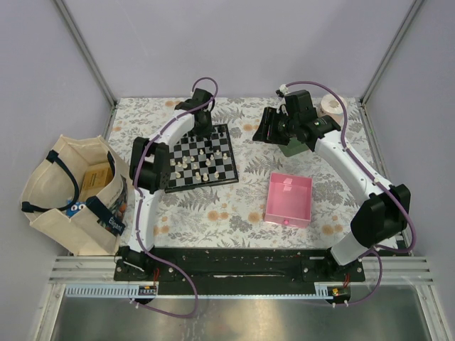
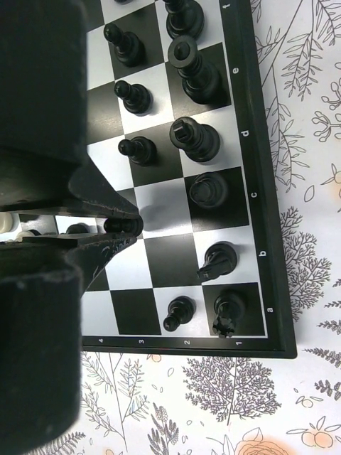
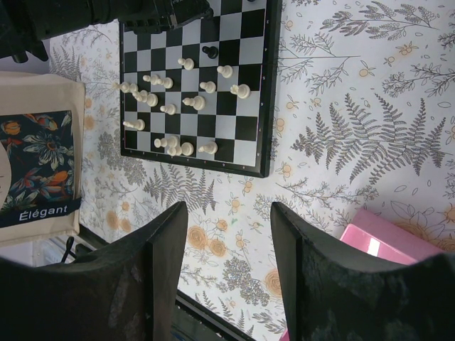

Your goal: Set up the chess pieces on the board

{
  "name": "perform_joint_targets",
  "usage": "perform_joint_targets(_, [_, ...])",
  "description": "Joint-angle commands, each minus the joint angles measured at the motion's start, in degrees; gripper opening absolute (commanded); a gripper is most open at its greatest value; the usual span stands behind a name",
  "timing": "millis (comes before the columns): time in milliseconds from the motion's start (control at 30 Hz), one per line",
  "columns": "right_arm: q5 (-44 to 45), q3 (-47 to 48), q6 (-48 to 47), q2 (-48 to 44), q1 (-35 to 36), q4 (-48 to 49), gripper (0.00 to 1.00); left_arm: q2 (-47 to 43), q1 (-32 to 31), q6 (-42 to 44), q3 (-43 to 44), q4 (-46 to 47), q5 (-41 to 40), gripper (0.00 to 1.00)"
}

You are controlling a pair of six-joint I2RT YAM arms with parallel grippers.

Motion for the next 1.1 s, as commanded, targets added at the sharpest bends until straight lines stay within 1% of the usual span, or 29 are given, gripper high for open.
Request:
perform_joint_targets(0, [-1.03, 0.42, -0.91, -0.5, -0.54, 0.7, 0.59, 0.08, 0.09, -0.01, 2.74, 0.47, -1.39, 0.01])
perform_joint_targets(333, [-1.91, 0.69, -0.64, 0.21, -0.54, 0.62, 0.59, 0.52, 0.17, 0.61, 2.91, 0.3, -3.23, 0.02])
perform_joint_targets(667, [-2.44, 0.95, -0.56, 0.56, -0.54, 0.62, 0.59, 1.93, 0.17, 0.87, 4.85, -0.05, -2.88, 0.07])
perform_joint_targets(1033, [-2.62, 0.95, -0.56, 0.82, -0.63, 0.62, 0.59, 2.72, 0.26, 0.79, 4.32, -0.58, -3.85, 0.08])
perform_joint_targets(1067, [-2.62, 0.95, -0.56, 0.91, -0.63, 0.62, 0.59, 2.81, 0.26, 0.78, 4.24, -0.58, -3.85, 0.1])
